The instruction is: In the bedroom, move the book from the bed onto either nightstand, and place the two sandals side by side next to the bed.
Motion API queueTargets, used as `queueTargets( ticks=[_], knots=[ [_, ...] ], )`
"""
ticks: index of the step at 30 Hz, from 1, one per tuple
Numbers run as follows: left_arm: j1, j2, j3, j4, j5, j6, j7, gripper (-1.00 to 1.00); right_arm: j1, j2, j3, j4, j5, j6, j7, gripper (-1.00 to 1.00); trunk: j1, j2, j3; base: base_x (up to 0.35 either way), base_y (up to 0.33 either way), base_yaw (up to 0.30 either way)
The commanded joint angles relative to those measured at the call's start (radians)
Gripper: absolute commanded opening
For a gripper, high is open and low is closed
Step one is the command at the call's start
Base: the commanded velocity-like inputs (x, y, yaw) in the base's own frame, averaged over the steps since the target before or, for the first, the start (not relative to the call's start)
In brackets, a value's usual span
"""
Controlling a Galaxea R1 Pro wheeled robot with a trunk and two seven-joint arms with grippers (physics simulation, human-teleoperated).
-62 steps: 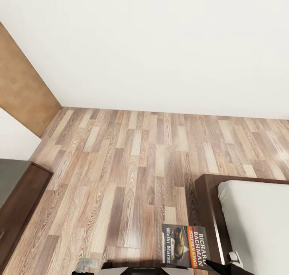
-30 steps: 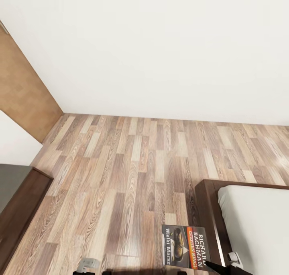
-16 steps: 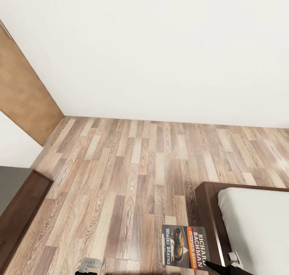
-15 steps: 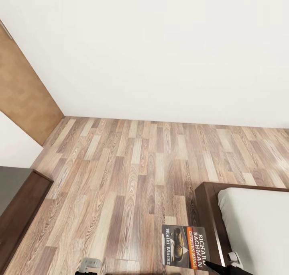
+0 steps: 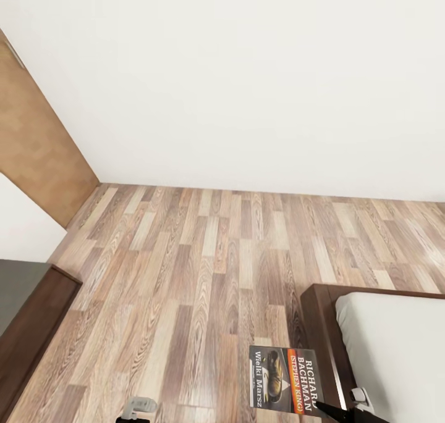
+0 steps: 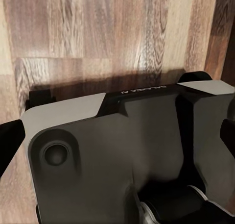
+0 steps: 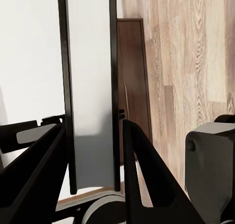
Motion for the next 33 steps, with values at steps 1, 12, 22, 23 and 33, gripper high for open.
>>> queueTargets(
  ticks=[1,12,22,23,33],
  knots=[
    [-0.001,0.0,0.002,0.001,-0.002,-0.004,-0.003,1.0,0.0,-0.001,0.007,0.0,-0.008,0.01,0.002,-1.0,0.0,-0.001,0.001,0.0,0.0,0.0],
    [-0.001,0.0,0.002,0.001,-0.002,-0.004,-0.003,1.0,0.0,-0.001,0.008,0.0,-0.008,0.01,0.002,-1.0,0.0,-0.001,0.018,0.0,0.0,0.0],
    [-0.001,0.0,0.002,0.001,-0.002,-0.004,-0.003,1.0,0.0,-0.001,0.007,0.0,-0.008,0.01,0.002,-1.0,0.0,-0.001,0.032,0.0,0.0,0.0],
    [-0.001,0.0,0.002,0.001,-0.002,-0.003,-0.003,1.0,0.0,-0.002,0.007,0.0,-0.008,0.011,0.001,-1.0,0.0,-0.001,0.033,0.0,0.0,0.0],
    [-0.001,0.0,0.002,0.001,-0.002,-0.003,-0.003,1.0,0.0,-0.001,0.007,0.001,-0.008,0.01,0.001,-1.0,0.0,-0.001,0.034,0.0,0.0,0.0]
  ],
)
